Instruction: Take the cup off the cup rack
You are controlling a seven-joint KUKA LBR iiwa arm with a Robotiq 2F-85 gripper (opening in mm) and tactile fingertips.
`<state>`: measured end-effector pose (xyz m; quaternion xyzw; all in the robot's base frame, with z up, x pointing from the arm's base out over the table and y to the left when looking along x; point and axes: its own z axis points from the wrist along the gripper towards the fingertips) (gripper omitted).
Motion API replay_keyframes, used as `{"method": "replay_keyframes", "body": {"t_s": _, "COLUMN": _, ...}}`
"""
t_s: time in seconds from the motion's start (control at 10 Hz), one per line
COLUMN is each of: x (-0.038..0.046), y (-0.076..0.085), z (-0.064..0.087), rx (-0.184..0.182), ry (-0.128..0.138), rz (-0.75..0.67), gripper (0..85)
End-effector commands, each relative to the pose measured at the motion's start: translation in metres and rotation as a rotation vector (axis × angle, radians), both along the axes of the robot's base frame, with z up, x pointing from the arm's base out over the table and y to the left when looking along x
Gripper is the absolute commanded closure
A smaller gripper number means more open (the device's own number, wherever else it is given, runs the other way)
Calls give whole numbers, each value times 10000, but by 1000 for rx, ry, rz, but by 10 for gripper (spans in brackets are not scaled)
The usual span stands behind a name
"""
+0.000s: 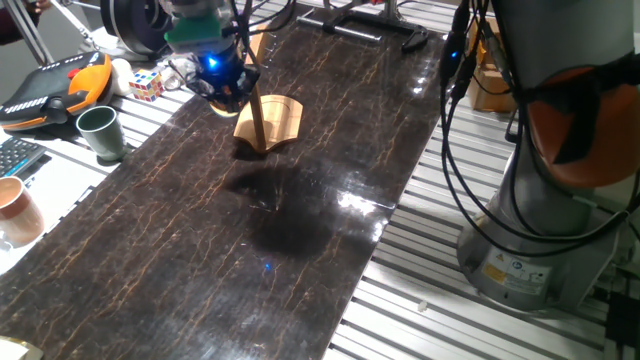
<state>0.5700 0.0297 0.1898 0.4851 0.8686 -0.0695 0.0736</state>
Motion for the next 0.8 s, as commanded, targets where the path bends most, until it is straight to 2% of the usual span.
{"method": "replay_keyframes", "body": {"t_s": 0.0, "x": 12, "y": 16, "z": 2, "rx": -8, "ry": 3, "rz": -10, "gripper": 843}}
{"method": "replay_keyframes", "body": {"t_s": 0.2, "x": 65, "y": 19, "z": -51, "rx": -33, "ry": -1, "rz": -23, "gripper": 843}}
{"method": "replay_keyframes", "body": {"t_s": 0.7, "x": 126, "y": -13, "z": -123, "rx": 6, "ry": -2, "rz": -98, "gripper": 843}}
